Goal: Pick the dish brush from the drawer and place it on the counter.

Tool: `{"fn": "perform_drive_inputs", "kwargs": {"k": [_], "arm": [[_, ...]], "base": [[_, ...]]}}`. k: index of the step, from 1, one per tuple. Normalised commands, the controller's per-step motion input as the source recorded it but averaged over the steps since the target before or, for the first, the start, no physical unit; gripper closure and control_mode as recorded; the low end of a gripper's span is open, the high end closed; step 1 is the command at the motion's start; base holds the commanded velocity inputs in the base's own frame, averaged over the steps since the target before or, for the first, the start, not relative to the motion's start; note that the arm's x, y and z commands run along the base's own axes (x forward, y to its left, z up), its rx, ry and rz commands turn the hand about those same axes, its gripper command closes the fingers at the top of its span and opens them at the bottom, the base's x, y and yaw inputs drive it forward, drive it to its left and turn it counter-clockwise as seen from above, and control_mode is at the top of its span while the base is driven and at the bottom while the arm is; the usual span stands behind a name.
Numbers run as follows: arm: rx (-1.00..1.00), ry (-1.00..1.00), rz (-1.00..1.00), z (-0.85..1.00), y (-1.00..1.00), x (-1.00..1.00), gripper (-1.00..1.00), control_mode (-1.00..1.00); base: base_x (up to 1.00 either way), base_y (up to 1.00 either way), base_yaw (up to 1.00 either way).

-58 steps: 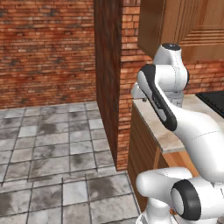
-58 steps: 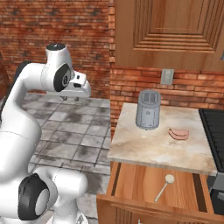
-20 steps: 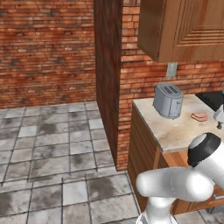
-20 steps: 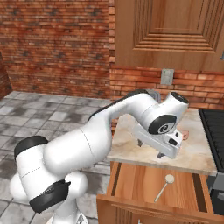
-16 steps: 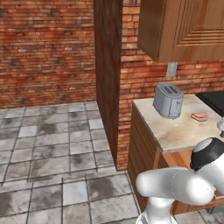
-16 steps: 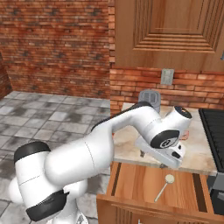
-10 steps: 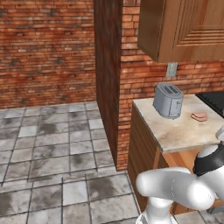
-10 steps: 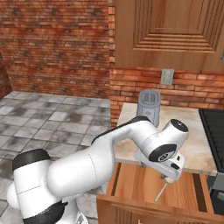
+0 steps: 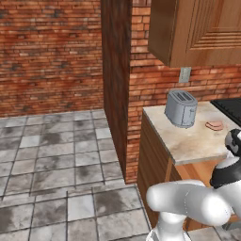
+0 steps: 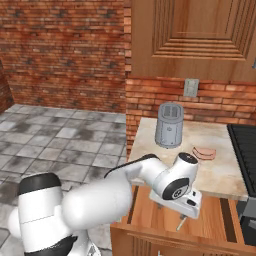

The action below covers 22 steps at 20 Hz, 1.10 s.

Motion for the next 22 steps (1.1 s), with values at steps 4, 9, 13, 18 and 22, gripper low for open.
{"fn": "perform_drive_inputs", "kwargs": {"k": [4, 9, 13, 18, 22], "arm": [[0.0, 0.07, 0.03, -0.64, -0.05, 0.0, -1.0, -1.0], [0.0, 0.05, 0.05, -0.44, -0.06, 0.0, -1.0, -1.0], [0.0, 0.07, 0.08, -0.32, -0.06, 0.0, -1.0, -1.0], [0.0, 0.1, 0.1, -0.35, -0.19, -0.48, -1.0, -1.0], [0.01, 0.11, 0.12, -0.32, -0.26, -1.0, -1.0, -1.0]], "base": [[0.0, 0.0, 0.0], [0.0, 0.0, 0.0], [0.0, 0.0, 0.0], [0.0, 0.0, 0.0], [0.0, 0.0, 0.0]]}}
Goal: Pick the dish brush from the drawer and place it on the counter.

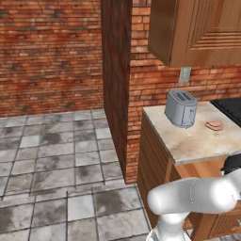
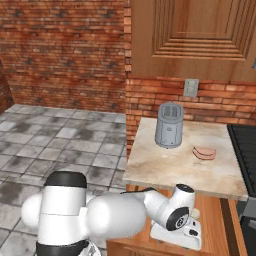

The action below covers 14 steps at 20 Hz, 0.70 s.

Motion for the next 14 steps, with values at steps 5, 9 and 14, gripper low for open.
{"fn": "perform_drive_inputs", "kwargs": {"k": [5, 9, 14], "arm": [[0.02, 0.06, 0.11, -0.35, -0.16, -1.0, -1.0, -1.0], [0.12, -0.01, 0.1, 0.13, -0.13, -1.0, -1.0, -1.0], [0.12, -0.02, 0.05, 0.68, -0.15, 0.03, -1.0, -1.0]], "base": [[0.0, 0.0, 0.0], [0.0, 0.0, 0.0], [0.0, 0.0, 0.0]]}}
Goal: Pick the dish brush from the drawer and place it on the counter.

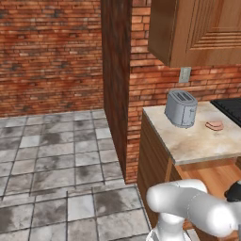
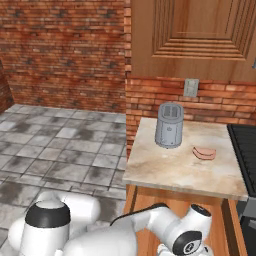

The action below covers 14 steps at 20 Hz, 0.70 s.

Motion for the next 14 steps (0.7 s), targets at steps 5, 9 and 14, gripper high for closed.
{"fn": "perform_drive_inputs", "kwargs": {"k": [5, 9, 14], "arm": [[0.07, 0.01, 0.04, 0.72, -0.13, 0.81, -1.0, -1.0], [0.0, 0.14, 0.04, 0.18, -0.07, 0.76, -1.0, -1.0], [0.0, 0.13, 0.0, -0.05, -0.13, 0.57, -1.0, -1.0]], "base": [[0.0, 0.0, 0.0], [0.0, 0.0, 0.0], [0.0, 0.0, 0.0]]}}
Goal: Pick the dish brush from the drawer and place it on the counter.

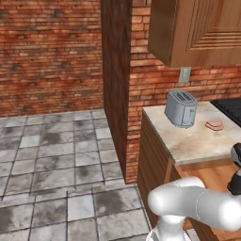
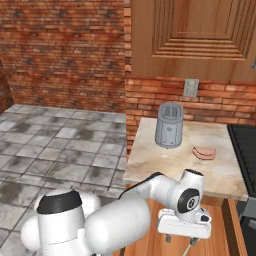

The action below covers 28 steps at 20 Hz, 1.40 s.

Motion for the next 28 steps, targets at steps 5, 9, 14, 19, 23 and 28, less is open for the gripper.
{"fn": "perform_drive_inputs", "kwargs": {"k": [5, 9, 14, 19, 23, 28], "arm": [[0.0, 0.01, 0.0, -0.37, -0.32, 0.16, -1.0, -1.0], [0.0, 0.0, 0.0, -0.48, -0.29, 0.0, -1.0, -1.0], [0.0, 0.0, -0.01, -0.4, -0.03, 0.03, -1.0, -1.0], [0.02, 0.0, -0.01, -0.36, 0.0, 0.17, -1.0, -1.0], [0.01, 0.0, -0.01, -0.41, 0.0, 0.16, -1.0, -1.0], [0.0, 0.0, -0.01, -0.47, 0.0, 0.08, -1.0, -1.0]], "base": [[0.0, 0.0, 0.0], [0.0, 0.0, 0.0], [0.0, 0.0, 0.0], [0.0, 0.0, 0.0], [0.0, 0.0, 0.0], [0.0, 0.0, 0.0]]}}
